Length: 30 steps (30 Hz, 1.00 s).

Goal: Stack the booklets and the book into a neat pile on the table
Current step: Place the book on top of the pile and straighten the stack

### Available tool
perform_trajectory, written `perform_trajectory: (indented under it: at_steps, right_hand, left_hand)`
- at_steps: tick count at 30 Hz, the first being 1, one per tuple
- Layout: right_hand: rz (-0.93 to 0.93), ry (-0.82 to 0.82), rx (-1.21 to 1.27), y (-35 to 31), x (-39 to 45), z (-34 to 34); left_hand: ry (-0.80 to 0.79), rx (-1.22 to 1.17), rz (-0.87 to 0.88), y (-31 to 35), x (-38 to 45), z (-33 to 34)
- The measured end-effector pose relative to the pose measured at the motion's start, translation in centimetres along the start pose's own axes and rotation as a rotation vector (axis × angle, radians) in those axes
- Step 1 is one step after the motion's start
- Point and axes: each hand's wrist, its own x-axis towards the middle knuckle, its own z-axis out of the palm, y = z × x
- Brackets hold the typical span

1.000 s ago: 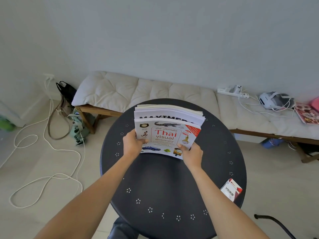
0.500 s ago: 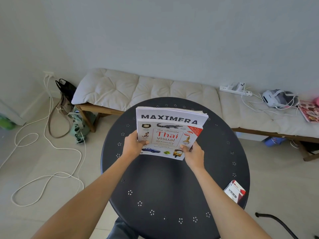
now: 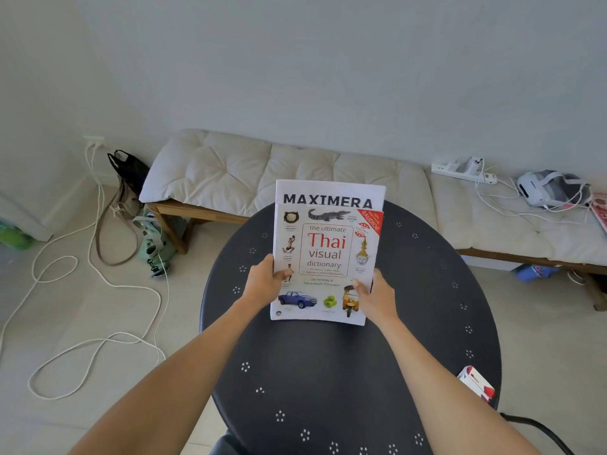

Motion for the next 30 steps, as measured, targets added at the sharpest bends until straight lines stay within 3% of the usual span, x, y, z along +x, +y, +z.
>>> perform_trajectory:
  at_steps: [12, 30]
  right_hand:
    - [0.131, -0.187, -0.235, 0.4, 7.1, 5.1]
    - [0.211, 0.126, -0.433, -2.2, 11.5, 7.8]
  left_hand:
    - [-0.179, 0.101, -0.267, -3.8, 7.6, -1.3]
    - [0.135, 0.191, -0.141, -2.7, 13.2, -0.9]
